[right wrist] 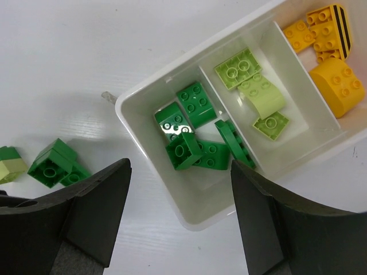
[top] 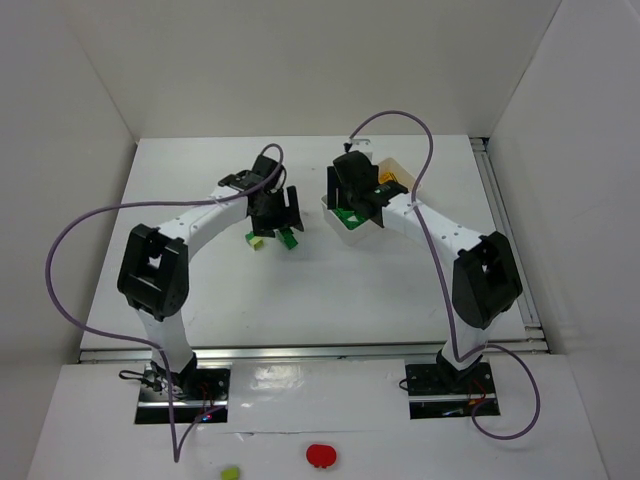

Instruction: Sort the legos into containers by color

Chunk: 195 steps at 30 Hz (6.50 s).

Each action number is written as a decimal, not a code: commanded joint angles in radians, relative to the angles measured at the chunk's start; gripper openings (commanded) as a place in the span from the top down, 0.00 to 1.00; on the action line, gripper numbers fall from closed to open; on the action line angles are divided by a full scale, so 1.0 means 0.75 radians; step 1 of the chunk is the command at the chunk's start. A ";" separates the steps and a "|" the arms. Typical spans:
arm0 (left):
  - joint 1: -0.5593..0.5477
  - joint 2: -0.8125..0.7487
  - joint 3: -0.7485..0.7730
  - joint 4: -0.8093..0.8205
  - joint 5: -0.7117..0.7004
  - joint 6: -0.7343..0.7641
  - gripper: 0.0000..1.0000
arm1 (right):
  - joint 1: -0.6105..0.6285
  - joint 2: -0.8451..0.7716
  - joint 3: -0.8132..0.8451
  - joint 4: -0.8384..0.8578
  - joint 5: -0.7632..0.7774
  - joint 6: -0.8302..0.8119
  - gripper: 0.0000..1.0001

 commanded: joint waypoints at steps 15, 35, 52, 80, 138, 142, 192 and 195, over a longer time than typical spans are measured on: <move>-0.083 0.287 0.278 -0.132 -0.327 -0.377 0.36 | 0.009 -0.093 -0.044 0.031 -0.008 -0.021 0.23; -0.083 0.283 0.274 -0.103 -0.231 -0.189 0.26 | -0.003 -0.093 -0.070 0.043 -0.045 -0.021 0.23; -0.036 0.299 0.239 0.007 -0.008 -0.023 0.25 | -0.003 -0.105 -0.070 0.031 -0.057 -0.009 0.23; -0.124 0.406 0.262 -0.005 -0.251 -0.091 0.59 | -0.003 -0.093 -0.070 0.031 -0.057 -0.009 0.23; 0.007 -0.132 0.116 0.132 0.184 0.388 1.00 | -0.103 0.118 0.079 0.483 -1.154 0.400 0.68; 0.021 -0.132 0.116 0.132 0.198 0.388 1.00 | -0.146 0.026 -0.019 0.501 -1.095 0.400 0.79; 0.199 -0.220 -0.315 1.984 2.040 -0.605 1.00 | -0.490 -0.297 -0.411 1.128 -1.783 0.665 0.24; 0.187 -0.181 -0.281 2.330 2.039 -0.918 1.00 | -0.490 -0.279 -0.426 1.295 -1.910 0.709 0.24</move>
